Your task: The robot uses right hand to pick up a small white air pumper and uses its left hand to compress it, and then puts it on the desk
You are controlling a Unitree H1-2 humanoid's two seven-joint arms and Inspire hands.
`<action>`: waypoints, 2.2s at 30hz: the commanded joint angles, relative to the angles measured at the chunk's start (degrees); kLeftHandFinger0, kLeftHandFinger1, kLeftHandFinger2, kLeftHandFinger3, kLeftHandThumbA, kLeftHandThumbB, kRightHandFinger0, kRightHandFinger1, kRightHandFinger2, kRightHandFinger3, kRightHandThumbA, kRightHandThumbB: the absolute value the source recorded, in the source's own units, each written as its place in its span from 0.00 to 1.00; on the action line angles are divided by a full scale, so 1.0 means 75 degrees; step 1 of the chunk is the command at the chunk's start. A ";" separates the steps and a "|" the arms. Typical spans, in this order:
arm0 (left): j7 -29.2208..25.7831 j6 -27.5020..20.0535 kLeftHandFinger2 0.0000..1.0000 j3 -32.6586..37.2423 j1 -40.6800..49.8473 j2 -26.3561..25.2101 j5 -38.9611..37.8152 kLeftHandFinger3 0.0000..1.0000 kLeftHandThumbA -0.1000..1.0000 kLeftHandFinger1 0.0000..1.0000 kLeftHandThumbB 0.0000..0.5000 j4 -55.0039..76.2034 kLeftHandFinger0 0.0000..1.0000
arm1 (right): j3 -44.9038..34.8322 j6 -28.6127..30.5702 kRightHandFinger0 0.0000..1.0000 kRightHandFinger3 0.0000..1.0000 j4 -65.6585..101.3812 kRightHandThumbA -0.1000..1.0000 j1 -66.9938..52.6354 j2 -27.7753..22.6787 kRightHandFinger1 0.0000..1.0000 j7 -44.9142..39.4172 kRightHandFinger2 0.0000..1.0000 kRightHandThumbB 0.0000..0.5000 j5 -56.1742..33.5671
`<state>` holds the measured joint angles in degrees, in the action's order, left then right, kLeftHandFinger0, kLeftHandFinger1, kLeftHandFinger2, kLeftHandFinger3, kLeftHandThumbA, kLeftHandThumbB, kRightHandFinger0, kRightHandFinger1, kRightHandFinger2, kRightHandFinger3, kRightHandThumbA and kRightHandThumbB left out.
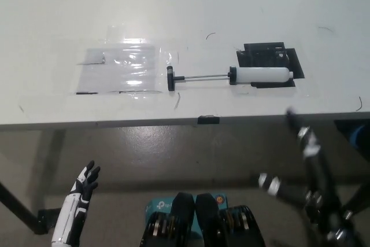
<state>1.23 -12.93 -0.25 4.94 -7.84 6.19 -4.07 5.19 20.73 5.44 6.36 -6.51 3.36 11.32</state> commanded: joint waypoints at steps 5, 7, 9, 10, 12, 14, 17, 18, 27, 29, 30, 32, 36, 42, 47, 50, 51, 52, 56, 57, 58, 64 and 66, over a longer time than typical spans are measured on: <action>-0.0082 -0.0437 1.00 -0.0125 0.0001 -0.0084 -0.0075 1.00 1.00 1.00 0.04 0.0276 1.00 | -0.0110 -0.1829 1.00 1.00 0.0458 1.00 0.2813 -0.1575 1.00 -0.1455 1.00 0.55 0.0016; -0.0077 -0.0432 1.00 -0.0130 0.0005 -0.0089 -0.0072 1.00 1.00 1.00 0.04 0.0274 1.00 | 0.0020 -0.2176 1.00 1.00 -0.0033 1.00 0.3410 -0.1827 1.00 -0.1805 1.00 0.57 -0.0193; -0.0077 -0.0458 1.00 -0.0129 0.0011 -0.0092 -0.0047 1.00 1.00 1.00 0.04 0.0270 1.00 | 0.0235 -0.2596 1.00 1.00 -0.0815 0.99 0.4161 -0.2098 1.00 -0.2280 1.00 0.60 -0.0260; -0.0079 -0.0466 1.00 -0.0125 0.0013 -0.0090 -0.0035 1.00 1.00 1.00 0.04 0.0273 1.00 | 0.0321 -0.2689 1.00 1.00 -0.1124 0.99 0.4408 -0.2172 1.00 -0.2423 1.00 0.60 -0.0244; -0.0097 -0.0467 1.00 -0.0117 0.0011 -0.0092 0.0030 1.00 1.00 1.00 0.06 0.0271 1.00 | 0.0553 -0.2698 1.00 1.00 -0.2014 0.97 0.5031 -0.2236 1.00 -0.2642 1.00 0.58 -0.0083; -0.0078 -0.0465 1.00 -0.0117 0.0012 -0.0085 -0.0009 1.00 1.00 1.00 0.05 0.0269 1.00 | 0.0783 -0.2857 1.00 1.00 -0.2795 0.96 0.5501 -0.2258 1.00 -0.2864 1.00 0.63 0.0038; -0.0046 -0.0451 1.00 -0.0125 0.0019 -0.0069 -0.0087 1.00 1.00 1.00 0.04 0.0282 1.00 | 0.1106 -0.2699 1.00 1.00 -0.3729 0.96 0.6009 -0.2260 1.00 -0.2919 1.00 0.65 0.0301; -0.0042 -0.0493 1.00 -0.0121 0.0040 -0.0083 -0.0070 1.00 1.00 1.00 0.04 0.0269 1.00 | 0.1249 -0.2642 1.00 1.00 -0.4224 0.95 0.6217 -0.2220 1.00 -0.2887 1.00 0.68 0.0467; -0.0015 -0.0498 1.00 -0.0118 0.0020 -0.0107 -0.0044 1.00 1.00 1.00 0.05 0.0242 1.00 | 0.2005 -0.2193 1.00 1.00 -0.6975 0.96 0.7357 -0.1835 1.00 -0.2738 1.00 0.68 0.0970; -0.0020 -0.0490 1.00 -0.0117 0.0014 -0.0113 -0.0020 1.00 1.00 1.00 0.05 0.0255 1.00 | 0.2088 -0.2132 1.00 1.00 -0.7251 0.97 0.7445 -0.1770 1.00 -0.2691 1.00 0.69 0.1027; -0.0016 -0.0474 1.00 -0.0120 0.0018 -0.0109 -0.0033 1.00 1.00 1.00 0.05 0.0272 1.00 | 0.2184 -0.2064 1.00 1.00 -0.7489 0.97 0.7524 -0.1701 1.00 -0.2647 1.00 0.72 0.1092; -0.0022 -0.0464 1.00 -0.0121 0.0031 -0.0089 -0.0045 1.00 1.00 1.00 0.05 0.0282 1.00 | 0.2293 -0.2029 1.00 1.00 -0.7684 0.99 0.7556 -0.1653 1.00 -0.2589 1.00 0.73 0.1195; -0.0011 -0.0496 1.00 -0.0110 0.0021 -0.0104 -0.0032 1.00 1.00 1.00 0.05 0.0259 1.00 | 0.2366 -0.1936 1.00 1.00 -0.8151 1.00 0.7629 -0.1536 1.00 -0.2553 1.00 0.76 0.1227; 0.0003 -0.0600 1.00 -0.0093 0.0008 -0.0134 -0.0010 1.00 1.00 1.00 0.02 0.0218 1.00 | 0.2372 -0.1973 1.00 1.00 -0.8669 1.00 0.7802 -0.1397 1.00 -0.2512 1.00 0.77 0.1275; 0.0024 -0.0548 1.00 -0.0088 0.0016 -0.0139 -0.0015 1.00 1.00 1.00 0.03 0.0252 1.00 | 0.2371 -0.1978 1.00 1.00 -0.8840 1.00 0.7957 -0.1327 1.00 -0.2581 1.00 0.81 0.1335; 0.0043 -0.0535 1.00 -0.0093 0.0055 -0.0119 -0.0087 1.00 1.00 1.00 0.02 0.0281 1.00 | 0.2449 -0.1989 1.00 1.00 -0.9001 1.00 0.8031 -0.1281 1.00 -0.2561 1.00 0.83 0.1450; 0.0060 -0.0568 1.00 -0.0089 0.0055 -0.0128 -0.0108 1.00 1.00 1.00 0.02 0.0265 1.00 | 0.2485 -0.1997 1.00 1.00 -0.9085 1.00 0.8072 -0.1262 1.00 -0.2553 1.00 0.82 0.1493; 0.0065 -0.0586 1.00 -0.0088 0.0053 -0.0132 -0.0113 1.00 1.00 1.00 0.02 0.0253 1.00 | 0.2500 -0.2021 1.00 1.00 -0.9136 1.00 0.8101 -0.1248 1.00 -0.2569 1.00 0.82 0.1517; 0.0060 -0.0617 1.00 -0.0098 0.0041 -0.0142 -0.0109 1.00 1.00 1.00 0.02 0.0228 1.00 | 0.2555 -0.2061 1.00 1.00 -0.9378 1.00 0.8228 -0.1184 1.00 -0.2560 1.00 0.84 0.1614; 0.0070 -0.0641 1.00 -0.0099 0.0036 -0.0150 -0.0122 1.00 1.00 1.00 0.01 0.0218 1.00 | 0.2611 -0.2042 1.00 1.00 -0.9509 1.00 0.8286 -0.1164 1.00 -0.2528 1.00 0.84 0.1678; 0.0071 -0.0643 1.00 -0.0100 0.0036 -0.0151 -0.0125 1.00 1.00 1.00 0.01 0.0216 1.00 | 0.2616 -0.2029 1.00 1.00 -0.9544 1.00 0.8299 -0.1159 1.00 -0.2520 1.00 0.84 0.1685; 0.0108 -0.0587 1.00 -0.0111 0.0027 -0.0146 -0.0250 1.00 0.98 1.00 0.02 0.0226 1.00 | 0.3404 -0.2003 0.87 1.00 -1.0273 0.98 0.8561 -0.1072 0.97 -0.2295 0.97 0.82 0.2401; 0.0080 -0.0593 1.00 -0.0108 0.0024 -0.0152 -0.0193 1.00 0.98 1.00 0.02 0.0218 1.00 | 0.3654 -0.2145 0.89 1.00 -1.0528 0.94 0.8604 -0.1007 0.99 -0.2544 1.00 0.79 0.2532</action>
<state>1.42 -15.26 -0.79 5.18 -7.96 5.31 -4.00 30.14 4.00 -71.58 66.29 -14.27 -16.02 26.31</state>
